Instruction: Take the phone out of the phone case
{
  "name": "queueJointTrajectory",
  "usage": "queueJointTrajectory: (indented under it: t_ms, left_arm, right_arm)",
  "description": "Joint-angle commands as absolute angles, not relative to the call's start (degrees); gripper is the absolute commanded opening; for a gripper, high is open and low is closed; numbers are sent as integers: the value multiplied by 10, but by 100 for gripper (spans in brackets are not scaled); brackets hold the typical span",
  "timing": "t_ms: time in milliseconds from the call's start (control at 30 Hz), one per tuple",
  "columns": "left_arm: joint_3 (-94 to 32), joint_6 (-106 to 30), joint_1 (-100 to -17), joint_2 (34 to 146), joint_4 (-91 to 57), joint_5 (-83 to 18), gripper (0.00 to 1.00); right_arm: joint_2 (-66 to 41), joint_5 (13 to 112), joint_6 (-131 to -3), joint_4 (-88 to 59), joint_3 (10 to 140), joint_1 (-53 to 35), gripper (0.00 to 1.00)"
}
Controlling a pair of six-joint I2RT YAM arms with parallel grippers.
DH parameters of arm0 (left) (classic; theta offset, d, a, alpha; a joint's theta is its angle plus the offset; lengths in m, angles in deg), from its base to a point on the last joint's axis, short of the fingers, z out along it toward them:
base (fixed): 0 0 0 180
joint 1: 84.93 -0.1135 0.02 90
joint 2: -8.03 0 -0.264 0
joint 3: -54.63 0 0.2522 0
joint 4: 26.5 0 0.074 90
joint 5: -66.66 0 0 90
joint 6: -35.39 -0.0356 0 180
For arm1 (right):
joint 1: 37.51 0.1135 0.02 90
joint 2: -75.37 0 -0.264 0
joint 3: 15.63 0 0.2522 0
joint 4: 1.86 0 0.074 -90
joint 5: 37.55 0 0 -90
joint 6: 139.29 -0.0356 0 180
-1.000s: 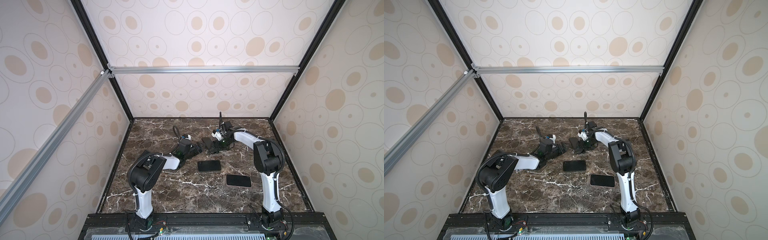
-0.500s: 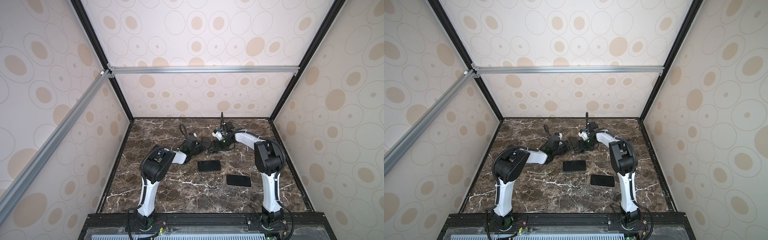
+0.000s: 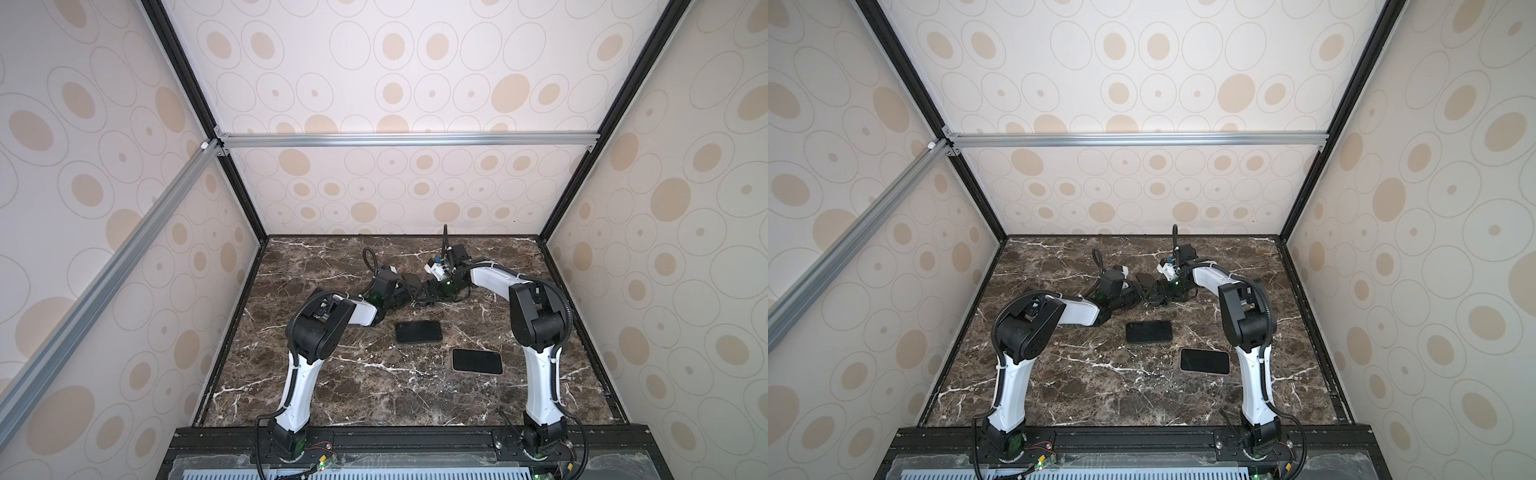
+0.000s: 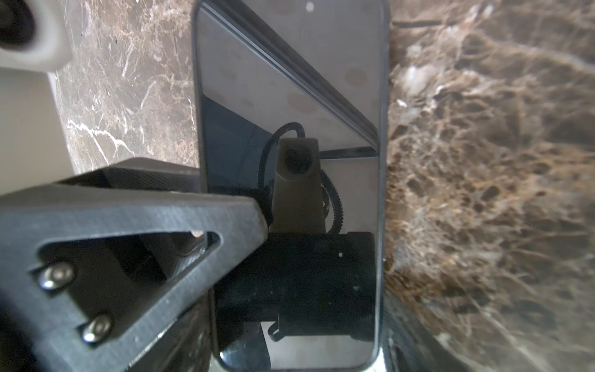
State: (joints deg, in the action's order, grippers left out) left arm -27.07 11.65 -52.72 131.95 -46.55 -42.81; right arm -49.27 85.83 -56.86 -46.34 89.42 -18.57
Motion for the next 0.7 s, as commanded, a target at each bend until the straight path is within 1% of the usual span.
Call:
queueJointTrajectory:
  t_ms: [0,167,267,333,400,500,667]
  left_arm:
    - [-287,124,-520,1334,-461,-445,19]
    - [-287,123,-521,1332,-469,-452,7]
    - [-283,115,-522,1320,-470,-451,0]
    - [-281,102,-523,1304,-467,-449,0]
    - [-280,84,-526,1281,-458,-447,0]
    - [-285,40,-528,1238,-434,-443,0]
    - [-298,-56,-529,1161,-379,-451,0]
  right_arm:
    - [-504,843,-577,-474,871,-182,70]
    - [-494,841,-578,-471,872,-182,72]
    - [-465,830,-578,-463,863,-182,81]
    - [-424,818,-582,-442,843,-182,87]
    - [-368,795,-590,-407,810,-182,91]
    - [-276,747,-601,-349,750,-182,92]
    - [-130,670,-636,-207,625,-182,97]
